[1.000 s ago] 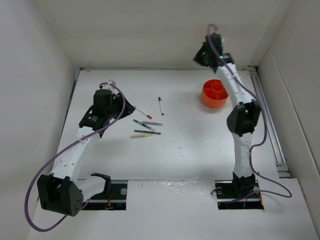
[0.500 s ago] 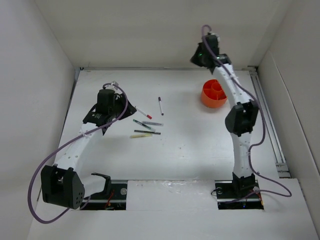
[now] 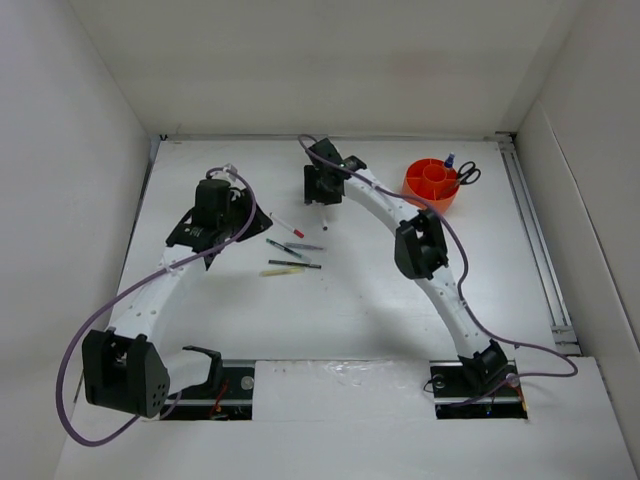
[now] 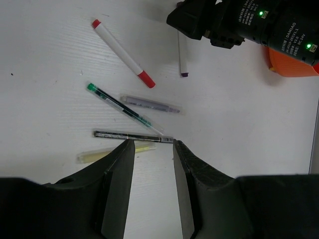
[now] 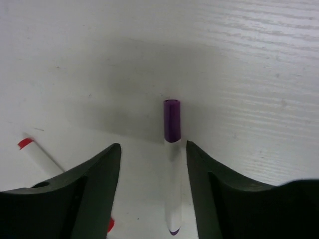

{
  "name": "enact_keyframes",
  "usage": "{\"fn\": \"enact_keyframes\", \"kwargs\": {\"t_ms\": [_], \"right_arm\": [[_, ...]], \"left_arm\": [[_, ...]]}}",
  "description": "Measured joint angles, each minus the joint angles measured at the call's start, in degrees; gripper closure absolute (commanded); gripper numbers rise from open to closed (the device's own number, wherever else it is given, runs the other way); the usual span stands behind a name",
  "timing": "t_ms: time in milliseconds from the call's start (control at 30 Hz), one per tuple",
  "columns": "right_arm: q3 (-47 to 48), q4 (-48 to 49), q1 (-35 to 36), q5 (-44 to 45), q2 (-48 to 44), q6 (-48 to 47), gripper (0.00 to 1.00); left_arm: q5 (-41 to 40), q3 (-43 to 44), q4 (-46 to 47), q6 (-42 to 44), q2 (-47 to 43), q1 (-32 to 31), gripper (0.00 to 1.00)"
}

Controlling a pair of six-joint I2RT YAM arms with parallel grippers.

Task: Sort the stationery into containers
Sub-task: Pick up the pen from the center of the board.

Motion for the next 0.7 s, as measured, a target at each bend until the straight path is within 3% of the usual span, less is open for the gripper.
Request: {"fn": "enact_keyframes", "kwargs": {"t_ms": [167,367,600,700], "right_arm": [[0.2,-1.5,0.5,6.5,0.7,-0.3,0.62],[0.0,-2.0,1.8,12.0,0.7,-0.4,0.65],[-0.3,-3.0,2.1,13.4,0.7,-0.4,1.0],[-1.4,-2.7,2.1,13.7,0.1,-0.3,1.0]], "left_arm": [[0.0,0.0,-0.5,0.1,-1.7,0.0,0.67],[0.2,-0.2,-0.6,0.2,-4.4,0.0,0.67],[0.3,-1.1,-0.9,0.2,-6.0,0.0,0.67],[0.3,-1.1,-0.9,0.4,-6.2,0.0,0.67]]}}
